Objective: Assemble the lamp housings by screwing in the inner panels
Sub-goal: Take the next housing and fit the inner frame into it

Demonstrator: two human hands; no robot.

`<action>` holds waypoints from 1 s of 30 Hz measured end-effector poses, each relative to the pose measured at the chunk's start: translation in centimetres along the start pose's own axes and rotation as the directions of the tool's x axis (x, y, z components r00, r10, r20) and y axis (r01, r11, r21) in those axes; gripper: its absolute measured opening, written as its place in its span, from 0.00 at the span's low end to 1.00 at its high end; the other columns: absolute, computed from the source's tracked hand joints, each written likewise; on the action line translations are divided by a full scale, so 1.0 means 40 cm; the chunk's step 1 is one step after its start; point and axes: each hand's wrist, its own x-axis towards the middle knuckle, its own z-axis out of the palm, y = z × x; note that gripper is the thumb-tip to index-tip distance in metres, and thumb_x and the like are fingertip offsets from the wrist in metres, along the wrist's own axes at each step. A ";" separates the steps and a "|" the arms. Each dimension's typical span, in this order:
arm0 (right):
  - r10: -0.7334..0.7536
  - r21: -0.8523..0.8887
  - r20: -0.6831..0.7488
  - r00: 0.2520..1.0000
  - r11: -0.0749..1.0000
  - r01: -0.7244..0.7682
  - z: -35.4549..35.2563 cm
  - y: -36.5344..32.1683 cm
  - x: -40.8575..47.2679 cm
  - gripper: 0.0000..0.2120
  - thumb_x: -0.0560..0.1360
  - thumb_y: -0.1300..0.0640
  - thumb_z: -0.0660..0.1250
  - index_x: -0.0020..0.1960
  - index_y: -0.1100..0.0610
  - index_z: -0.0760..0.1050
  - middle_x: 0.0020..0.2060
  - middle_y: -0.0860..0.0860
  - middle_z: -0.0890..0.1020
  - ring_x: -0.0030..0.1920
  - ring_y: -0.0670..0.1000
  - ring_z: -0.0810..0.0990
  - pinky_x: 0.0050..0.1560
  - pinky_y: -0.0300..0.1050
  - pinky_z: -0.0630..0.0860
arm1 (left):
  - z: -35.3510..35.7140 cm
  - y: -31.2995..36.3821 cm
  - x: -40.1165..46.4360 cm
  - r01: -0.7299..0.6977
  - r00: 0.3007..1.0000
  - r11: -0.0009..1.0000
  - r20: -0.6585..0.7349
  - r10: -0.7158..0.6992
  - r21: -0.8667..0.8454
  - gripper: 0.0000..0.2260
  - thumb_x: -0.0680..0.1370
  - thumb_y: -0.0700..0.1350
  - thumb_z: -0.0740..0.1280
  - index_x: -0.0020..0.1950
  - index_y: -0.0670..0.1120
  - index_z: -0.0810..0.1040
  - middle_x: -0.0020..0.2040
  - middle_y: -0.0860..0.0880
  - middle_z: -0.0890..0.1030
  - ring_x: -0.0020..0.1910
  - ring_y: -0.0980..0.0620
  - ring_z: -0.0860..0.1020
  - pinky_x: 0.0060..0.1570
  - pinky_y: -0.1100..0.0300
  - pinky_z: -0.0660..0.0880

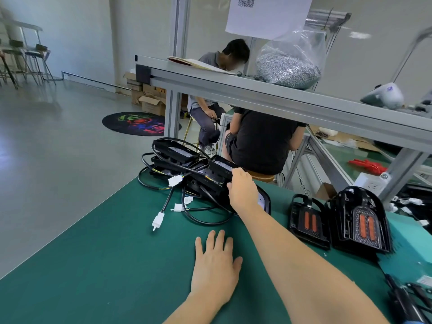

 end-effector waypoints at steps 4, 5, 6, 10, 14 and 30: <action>0.082 0.008 -0.031 0.996 0.997 -0.082 -0.005 -0.007 0.008 0.10 0.81 0.62 0.60 0.62 0.60 0.66 0.60 0.56 0.76 0.60 0.56 0.74 0.47 0.46 0.69 | 0.000 0.001 0.000 -0.001 1.000 1.000 -0.011 0.001 -0.003 0.25 0.82 0.57 0.48 0.77 0.48 0.54 0.79 0.48 0.51 0.77 0.47 0.46 0.73 0.42 0.41; 0.094 0.002 -0.038 0.995 0.996 -0.094 -0.007 -0.009 0.012 0.09 0.81 0.63 0.60 0.61 0.60 0.66 0.58 0.56 0.77 0.58 0.56 0.76 0.44 0.45 0.67 | 0.000 0.001 0.000 -0.002 1.000 1.000 -0.012 0.002 -0.004 0.25 0.82 0.57 0.48 0.77 0.48 0.54 0.79 0.48 0.51 0.77 0.48 0.46 0.73 0.42 0.41; 0.099 0.000 -0.043 0.994 0.995 -0.099 -0.008 -0.010 0.014 0.09 0.81 0.64 0.59 0.61 0.61 0.66 0.57 0.57 0.78 0.57 0.57 0.77 0.42 0.44 0.66 | 0.000 0.001 0.000 -0.002 1.000 1.000 -0.012 0.002 -0.004 0.25 0.82 0.57 0.48 0.77 0.48 0.54 0.79 0.48 0.51 0.77 0.48 0.46 0.73 0.42 0.41; 0.098 0.004 -0.062 0.993 0.995 -0.098 -0.011 -0.009 0.015 0.08 0.82 0.63 0.59 0.61 0.61 0.66 0.54 0.57 0.79 0.53 0.56 0.79 0.40 0.43 0.66 | 0.000 0.000 0.001 0.003 1.000 1.000 -0.011 -0.003 -0.016 0.25 0.82 0.57 0.48 0.77 0.48 0.54 0.78 0.48 0.52 0.77 0.48 0.46 0.73 0.42 0.41; 0.110 0.165 -0.099 0.989 0.982 -0.092 -0.018 0.010 -0.011 0.08 0.81 0.64 0.56 0.60 0.62 0.68 0.52 0.58 0.80 0.50 0.57 0.78 0.42 0.45 0.66 | 0.000 -0.001 0.004 0.005 1.000 0.999 -0.017 -0.006 -0.036 0.25 0.82 0.57 0.49 0.77 0.48 0.55 0.78 0.49 0.52 0.77 0.48 0.47 0.73 0.43 0.42; -0.007 0.456 -0.347 0.938 0.872 0.175 -0.062 0.046 -0.262 0.10 0.79 0.61 0.66 0.60 0.59 0.74 0.46 0.51 0.82 0.41 0.52 0.75 0.42 0.42 0.67 | -0.009 -0.011 0.011 0.057 0.984 0.974 -0.151 -0.092 -0.218 0.25 0.81 0.56 0.54 0.76 0.49 0.57 0.77 0.52 0.56 0.75 0.53 0.55 0.74 0.53 0.48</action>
